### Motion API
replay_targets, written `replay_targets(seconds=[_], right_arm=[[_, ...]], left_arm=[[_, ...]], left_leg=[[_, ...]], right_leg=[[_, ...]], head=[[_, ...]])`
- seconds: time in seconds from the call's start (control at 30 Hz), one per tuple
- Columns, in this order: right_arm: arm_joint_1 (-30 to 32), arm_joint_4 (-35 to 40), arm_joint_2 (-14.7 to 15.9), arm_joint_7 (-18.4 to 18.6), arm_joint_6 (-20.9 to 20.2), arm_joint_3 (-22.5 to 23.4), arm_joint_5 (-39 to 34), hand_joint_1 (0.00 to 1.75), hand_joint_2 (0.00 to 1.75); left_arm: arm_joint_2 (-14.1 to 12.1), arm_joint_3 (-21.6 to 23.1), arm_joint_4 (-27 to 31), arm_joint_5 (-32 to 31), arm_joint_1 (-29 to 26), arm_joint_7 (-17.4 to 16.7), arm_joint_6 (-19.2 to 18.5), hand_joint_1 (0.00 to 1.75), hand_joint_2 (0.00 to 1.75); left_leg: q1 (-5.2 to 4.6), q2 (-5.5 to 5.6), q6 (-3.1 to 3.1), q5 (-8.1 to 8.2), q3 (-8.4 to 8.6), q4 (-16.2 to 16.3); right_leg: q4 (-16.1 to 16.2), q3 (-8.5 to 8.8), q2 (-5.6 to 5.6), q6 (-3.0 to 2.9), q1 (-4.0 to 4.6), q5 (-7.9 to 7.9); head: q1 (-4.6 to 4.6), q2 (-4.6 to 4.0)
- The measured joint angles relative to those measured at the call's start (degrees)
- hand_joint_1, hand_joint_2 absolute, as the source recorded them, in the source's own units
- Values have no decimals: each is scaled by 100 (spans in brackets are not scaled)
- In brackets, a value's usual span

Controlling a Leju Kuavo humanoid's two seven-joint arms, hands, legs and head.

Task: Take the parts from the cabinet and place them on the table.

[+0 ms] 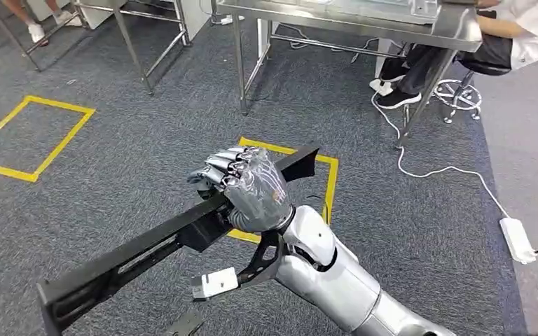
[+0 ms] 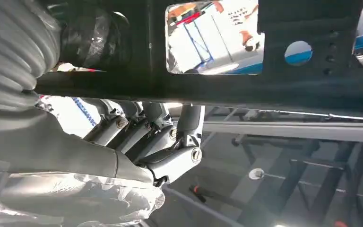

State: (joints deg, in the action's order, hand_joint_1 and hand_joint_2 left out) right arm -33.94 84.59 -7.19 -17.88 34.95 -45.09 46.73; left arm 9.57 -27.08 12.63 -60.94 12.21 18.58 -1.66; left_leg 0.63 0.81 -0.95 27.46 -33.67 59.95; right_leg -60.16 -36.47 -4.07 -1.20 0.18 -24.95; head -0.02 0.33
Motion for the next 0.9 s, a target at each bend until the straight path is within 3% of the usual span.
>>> replay_targets(seconds=[0.03,0.13,0.17,0.2,0.23,0.3,0.33,0.4,0.47,0.5,0.6,0.63,0.67,0.7,0.73,0.8,0.83,0.87,0.9], right_arm=[[0,0,-2,0,0,0,0,175,175],[-1,0,0,0,0,-4,22,175,175],[4,0,0,0,0,-4,35,175,175],[-11,-4,0,0,0,-4,46,175,175],[-14,-7,0,0,2,-4,50,175,175],[6,-33,2,0,0,-9,50,175,175],[13,-50,9,0,0,-9,50,175,175],[19,-61,11,0,0,-9,50,175,175],[12,-63,11,-2,0,-9,61,175,175],[10,-63,11,-2,0,-9,61,175,175],[7,-66,2,-2,-2,-9,63,175,175],[3,-66,2,-2,-4,-9,63,175,175],[5,-63,-11,-2,-4,-9,66,175,175],[2,-68,-22,-2,-9,-9,72,175,175],[-14,-68,-44,-2,-11,-11,72,175,175],[3,-74,-52,-2,-28,-20,72,175,175],[17,-85,-50,-2,-29,-35,72,175,175],[31,-94,-50,-2,-31,-50,72,175,175],[39,-96,-52,-2,-31,-61,72,175,175]], left_arm=[[0,0,0,18,10,-4,0,0,175],[9,0,0,31,3,-26,0,0,175],[26,-2,0,33,10,-39,0,0,175],[28,-2,0,33,18,-42,0,0,175],[28,-2,0,33,16,-50,0,0,175],[28,-2,0,33,-8,-59,2,0,175],[26,-2,0,35,-13,-59,4,0,175],[31,-2,0,37,-11,-59,9,0,175],[46,-2,0,39,-4,-57,17,0,175],[52,-2,0,39,-4,-55,15,0,175],[55,-2,0,39,-2,-20,-66,0,175],[55,-2,0,37,0,-4,-88,0,175],[55,-2,0,37,-3,7,-94,0,175],[55,-2,0,35,-7,24,-114,0,175],[55,-2,0,35,-3,39,-127,0,175],[55,-2,0,31,-25,48,-151,0,175],[55,-2,0,28,-48,50,-164,0,175],[55,-2,0,26,-70,50,-173,0,175],[52,-2,-2,22,-84,50,-173,0,175]], left_leg=[[10,7,67,-12,16,-30],[10,-7,174,-72,-5,-71],[35,-43,228,-107,5,-100],[32,-47,256,-114,1,-105],[31,-64,271,-115,-8,-105],[28,-123,275,-113,-21,-103],[28,-145,276,-113,-28,-100],[28,-170,274,-113,-26,-99],[28,-179,260,-104,-8,-99],[21,-185,243,-102,-15,-100],[3,-201,125,-111,-29,-126],[1,-219,78,-89,-12,-158],[2,-241,29,-43,-23,-144],[15,-204,20,11,-42,-11],[21,-167,11,190,-209,328],[20,-134,-15,564,-709,1247],[20,-133,-21,624,-932,1598],[20,-134,-15,533,-994,1634],[19,-133,-4,319,-924,1412]], right_leg=[[-15,-35,-18,22,-2,9],[13,-53,-34,116,1,47],[-56,-66,104,136,-15,-16],[-236,-147,260,166,1,-167],[-588,-309,327,188,-12,-388],[-1469,-713,358,221,-44,-769],[-1689,-818,368,230,-58,-794],[-1335,-625,379,224,-72,-511],[-232,-18,432,171,-68,-24],[-4,101,495,148,-44,-122],[28,60,445,93,15,-101],[62,63,422,54,17,-115],[140,135,408,-13,-43,-77],[180,181,400,-38,-30,-92],[178,203,403,-81,-27,-110],[163,239,391,-131,3,-163],[153,260,370,-138,20,-191],[139,290,347,-138,29,-222],[135,335,324,-133,36,-260]], head=[[4,0],[0,0],[2,0],[7,0],[2,0],[4,0],[2,0],[2,0],[4,0],[0,0],[2,0],[2,0],[0,0],[0,0],[-4,0],[-2,0],[2,0],[-2,0],[0,0]])
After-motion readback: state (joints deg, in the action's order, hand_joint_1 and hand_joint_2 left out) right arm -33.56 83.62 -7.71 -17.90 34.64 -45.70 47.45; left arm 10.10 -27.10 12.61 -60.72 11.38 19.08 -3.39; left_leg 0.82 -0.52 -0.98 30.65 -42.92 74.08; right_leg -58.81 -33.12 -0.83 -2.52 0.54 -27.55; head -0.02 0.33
